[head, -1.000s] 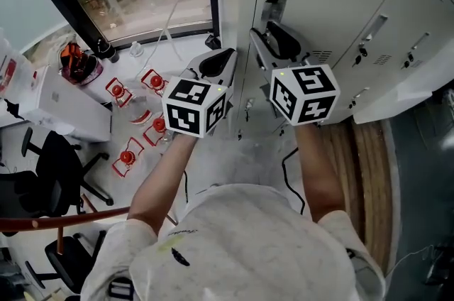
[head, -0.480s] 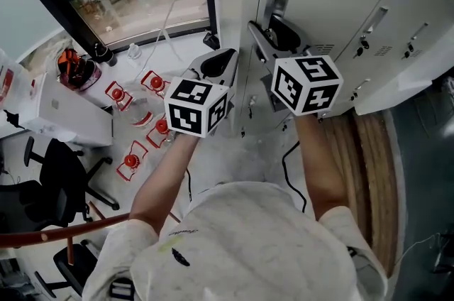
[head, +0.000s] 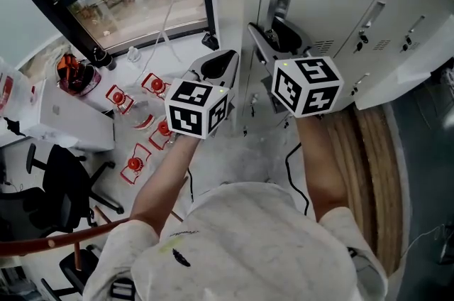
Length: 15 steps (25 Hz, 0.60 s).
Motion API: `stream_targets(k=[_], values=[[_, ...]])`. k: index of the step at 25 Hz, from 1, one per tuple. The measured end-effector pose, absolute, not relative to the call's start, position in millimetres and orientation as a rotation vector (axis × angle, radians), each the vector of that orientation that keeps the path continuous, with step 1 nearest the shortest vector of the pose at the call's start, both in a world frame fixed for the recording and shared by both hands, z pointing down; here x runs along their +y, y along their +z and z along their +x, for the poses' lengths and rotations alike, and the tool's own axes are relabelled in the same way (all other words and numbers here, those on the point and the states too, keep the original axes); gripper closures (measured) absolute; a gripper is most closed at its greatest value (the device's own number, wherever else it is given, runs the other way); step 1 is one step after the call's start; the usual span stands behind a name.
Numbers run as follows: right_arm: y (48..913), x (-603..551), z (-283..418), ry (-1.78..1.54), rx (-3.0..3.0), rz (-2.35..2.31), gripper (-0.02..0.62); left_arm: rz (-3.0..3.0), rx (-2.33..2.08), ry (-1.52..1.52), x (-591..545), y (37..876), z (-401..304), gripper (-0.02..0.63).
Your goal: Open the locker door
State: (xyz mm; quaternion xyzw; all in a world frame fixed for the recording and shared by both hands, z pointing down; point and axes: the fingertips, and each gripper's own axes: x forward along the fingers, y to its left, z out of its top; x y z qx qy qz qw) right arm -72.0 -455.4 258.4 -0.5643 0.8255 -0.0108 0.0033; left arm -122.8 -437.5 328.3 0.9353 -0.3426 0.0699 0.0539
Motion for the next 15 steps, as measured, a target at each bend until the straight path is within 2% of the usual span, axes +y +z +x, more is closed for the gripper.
stream_targets(k=[15], values=[[258, -423, -67, -0.006, 2.540, -1.851, 0.423, 2.845, -0.979, 0.225, -414, 336, -127, 0.600]])
